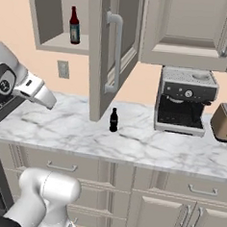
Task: Sort all alcoholic drinks to one cabinet, and non-alcoholic drinks to the other.
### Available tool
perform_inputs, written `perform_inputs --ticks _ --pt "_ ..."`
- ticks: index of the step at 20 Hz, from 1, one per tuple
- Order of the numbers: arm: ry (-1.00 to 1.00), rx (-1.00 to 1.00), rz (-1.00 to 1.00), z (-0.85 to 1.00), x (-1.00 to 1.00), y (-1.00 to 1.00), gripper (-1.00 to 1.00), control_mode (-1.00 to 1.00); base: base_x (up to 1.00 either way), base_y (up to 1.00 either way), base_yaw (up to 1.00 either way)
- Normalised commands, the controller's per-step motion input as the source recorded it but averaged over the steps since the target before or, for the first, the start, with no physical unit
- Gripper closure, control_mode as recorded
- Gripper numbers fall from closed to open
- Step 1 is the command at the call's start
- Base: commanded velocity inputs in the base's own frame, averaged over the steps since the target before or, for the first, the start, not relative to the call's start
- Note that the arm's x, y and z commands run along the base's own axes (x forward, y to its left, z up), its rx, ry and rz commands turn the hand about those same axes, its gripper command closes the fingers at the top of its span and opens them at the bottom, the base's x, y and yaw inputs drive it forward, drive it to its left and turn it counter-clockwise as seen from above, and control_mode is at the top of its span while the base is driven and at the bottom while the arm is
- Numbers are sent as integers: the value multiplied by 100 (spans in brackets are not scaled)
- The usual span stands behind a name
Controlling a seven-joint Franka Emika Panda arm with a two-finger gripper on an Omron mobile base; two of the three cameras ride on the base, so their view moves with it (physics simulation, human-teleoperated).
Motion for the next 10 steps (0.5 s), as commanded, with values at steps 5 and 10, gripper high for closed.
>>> perform_inputs --ticks 5,10 --pt "-2 -4 -34 -25 43 13 -100 -100 0 0 0" --pt "-8 -2 -37 -14 67 2 -100 -100 0 0 0"
